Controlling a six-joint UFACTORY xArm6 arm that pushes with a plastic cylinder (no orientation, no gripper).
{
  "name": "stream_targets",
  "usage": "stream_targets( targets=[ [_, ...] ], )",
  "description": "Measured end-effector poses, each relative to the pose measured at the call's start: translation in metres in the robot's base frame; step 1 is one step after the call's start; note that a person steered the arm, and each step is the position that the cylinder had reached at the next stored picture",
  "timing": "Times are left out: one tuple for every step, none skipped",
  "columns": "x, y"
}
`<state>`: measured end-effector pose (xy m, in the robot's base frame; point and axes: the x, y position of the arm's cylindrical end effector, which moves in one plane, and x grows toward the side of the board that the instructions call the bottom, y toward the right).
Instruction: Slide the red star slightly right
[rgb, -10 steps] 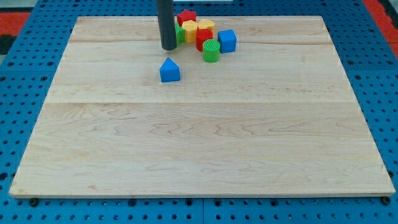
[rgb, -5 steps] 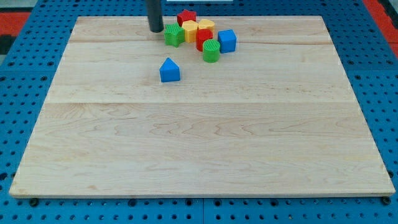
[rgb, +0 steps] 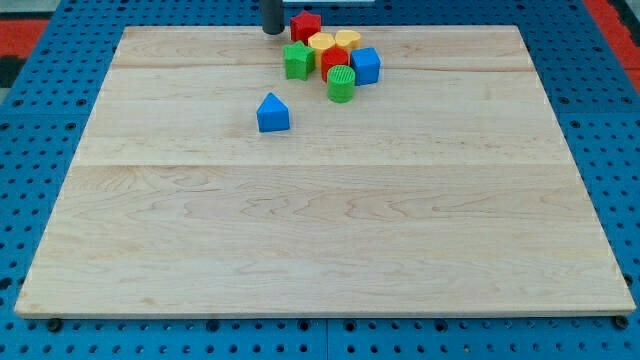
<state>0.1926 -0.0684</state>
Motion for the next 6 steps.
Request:
stream_targets(
  targets=[
    [0.000,0.027],
    [0.000,0.066],
    [0.002,0.070],
    [0.014,0.089],
    [0.030,0.094],
    [0.031,0.113]
  ],
)
